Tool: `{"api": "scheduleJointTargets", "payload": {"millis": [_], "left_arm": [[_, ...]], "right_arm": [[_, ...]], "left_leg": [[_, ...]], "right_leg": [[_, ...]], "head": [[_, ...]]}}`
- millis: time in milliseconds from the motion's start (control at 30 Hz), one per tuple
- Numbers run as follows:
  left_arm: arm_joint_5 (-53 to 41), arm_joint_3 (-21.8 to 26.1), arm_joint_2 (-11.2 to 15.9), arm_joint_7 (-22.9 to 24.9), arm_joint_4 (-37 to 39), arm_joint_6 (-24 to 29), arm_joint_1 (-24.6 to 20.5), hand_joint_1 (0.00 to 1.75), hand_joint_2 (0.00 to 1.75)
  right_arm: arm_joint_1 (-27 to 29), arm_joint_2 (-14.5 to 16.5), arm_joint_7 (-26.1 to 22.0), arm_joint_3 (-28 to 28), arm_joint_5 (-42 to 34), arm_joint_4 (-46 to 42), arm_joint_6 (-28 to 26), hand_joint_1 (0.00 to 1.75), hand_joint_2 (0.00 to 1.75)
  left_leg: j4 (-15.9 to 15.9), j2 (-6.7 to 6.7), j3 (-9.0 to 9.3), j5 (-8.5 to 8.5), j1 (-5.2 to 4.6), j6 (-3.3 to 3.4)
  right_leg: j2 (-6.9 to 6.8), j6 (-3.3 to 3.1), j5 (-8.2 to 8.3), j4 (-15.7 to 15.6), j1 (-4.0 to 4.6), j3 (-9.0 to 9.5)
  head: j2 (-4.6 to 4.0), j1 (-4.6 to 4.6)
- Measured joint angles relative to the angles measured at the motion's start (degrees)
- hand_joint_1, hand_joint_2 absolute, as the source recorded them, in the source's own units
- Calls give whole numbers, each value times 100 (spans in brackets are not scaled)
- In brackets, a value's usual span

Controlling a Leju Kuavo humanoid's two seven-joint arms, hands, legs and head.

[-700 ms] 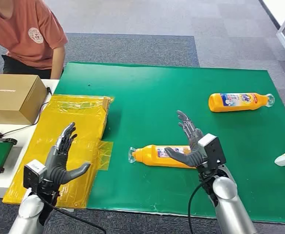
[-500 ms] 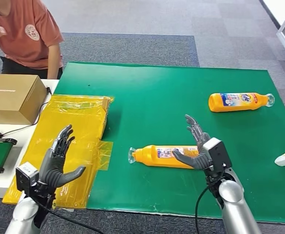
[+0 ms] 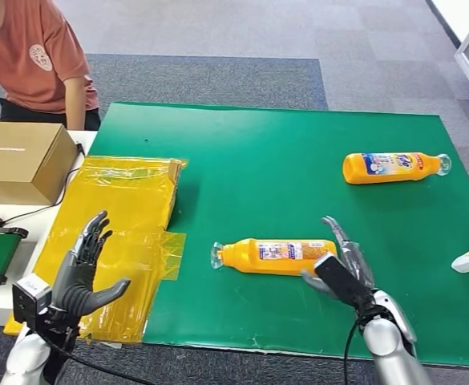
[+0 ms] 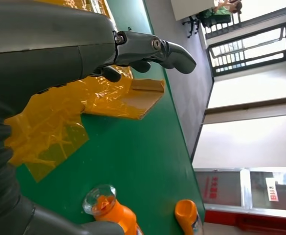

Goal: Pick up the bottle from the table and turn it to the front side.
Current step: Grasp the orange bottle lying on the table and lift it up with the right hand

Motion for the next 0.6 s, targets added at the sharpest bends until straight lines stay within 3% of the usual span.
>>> {"api": "scheduleJointTargets", "payload": {"millis": [300, 600], "left_arm": [[128, -10, -69, 93, -61, -163, -67, 0, 175], [346, -97, -102, 146, -48, -334, -228, 0, 175]], "right_arm": [[-247, -23, 419, 673, 1899, 476, -529, 0, 175], [-1015, -36, 862, 1477, 3298, 1136, -656, 0, 175]], "left_leg": [[0, 1, 0, 3, 0, -2], [0, 1, 0, 5, 0, -1]], "right_leg": [[0, -1, 2, 0, 0, -1], [0, -1, 5, 0, 0, -1]], "head": [[1, 0], [0, -1]]}}
